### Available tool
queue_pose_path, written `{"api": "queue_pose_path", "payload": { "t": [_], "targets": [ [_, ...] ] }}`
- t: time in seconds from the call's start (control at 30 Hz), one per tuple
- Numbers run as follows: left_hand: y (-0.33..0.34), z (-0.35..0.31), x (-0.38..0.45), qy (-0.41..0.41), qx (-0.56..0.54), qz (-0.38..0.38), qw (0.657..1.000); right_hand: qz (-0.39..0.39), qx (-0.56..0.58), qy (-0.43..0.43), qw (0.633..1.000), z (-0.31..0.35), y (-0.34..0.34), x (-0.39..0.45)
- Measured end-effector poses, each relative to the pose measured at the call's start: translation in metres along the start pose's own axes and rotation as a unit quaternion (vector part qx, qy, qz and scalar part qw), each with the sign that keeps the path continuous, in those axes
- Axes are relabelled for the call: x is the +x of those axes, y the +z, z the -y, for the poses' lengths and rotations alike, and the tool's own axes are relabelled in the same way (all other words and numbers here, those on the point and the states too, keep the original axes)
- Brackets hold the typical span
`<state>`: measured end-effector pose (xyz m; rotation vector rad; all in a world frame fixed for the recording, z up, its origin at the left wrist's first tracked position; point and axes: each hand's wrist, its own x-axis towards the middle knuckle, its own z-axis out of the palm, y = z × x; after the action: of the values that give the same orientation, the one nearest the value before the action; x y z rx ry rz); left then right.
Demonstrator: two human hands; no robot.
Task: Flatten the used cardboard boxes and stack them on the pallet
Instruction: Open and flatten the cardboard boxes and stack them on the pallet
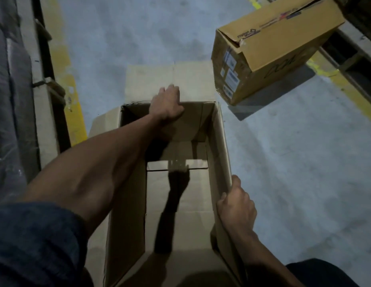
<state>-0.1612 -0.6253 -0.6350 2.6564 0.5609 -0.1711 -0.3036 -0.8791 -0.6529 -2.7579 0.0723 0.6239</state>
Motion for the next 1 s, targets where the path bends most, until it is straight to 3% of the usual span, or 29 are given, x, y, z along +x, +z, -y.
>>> {"api": "queue_pose_path", "payload": {
  "t": [0.07, 0.13, 0.4, 0.7, 1.0],
  "targets": [
    [0.008, 0.008, 0.007, 0.044, 0.113, 0.03, 0.992, -0.004, 0.007, 0.001, 1.0, 0.0, 0.001, 0.001],
    [0.013, 0.014, 0.012, 0.056, 0.154, 0.046, 0.985, -0.003, 0.009, 0.001, 1.0, 0.002, 0.002, 0.001],
    [0.013, 0.013, 0.03, -0.011, 0.138, 0.116, 0.984, 0.0, 0.014, 0.013, 1.0, 0.002, 0.005, 0.003],
    [0.016, 0.026, -0.031, 0.063, 0.185, 0.018, 0.981, -0.006, 0.014, 0.004, 1.0, -0.003, 0.006, 0.006],
    [0.034, 0.105, -0.192, -0.136, 0.102, -0.013, 0.985, -0.019, 0.037, 0.02, 0.999, -0.006, 0.004, -0.003]
  ]
}}
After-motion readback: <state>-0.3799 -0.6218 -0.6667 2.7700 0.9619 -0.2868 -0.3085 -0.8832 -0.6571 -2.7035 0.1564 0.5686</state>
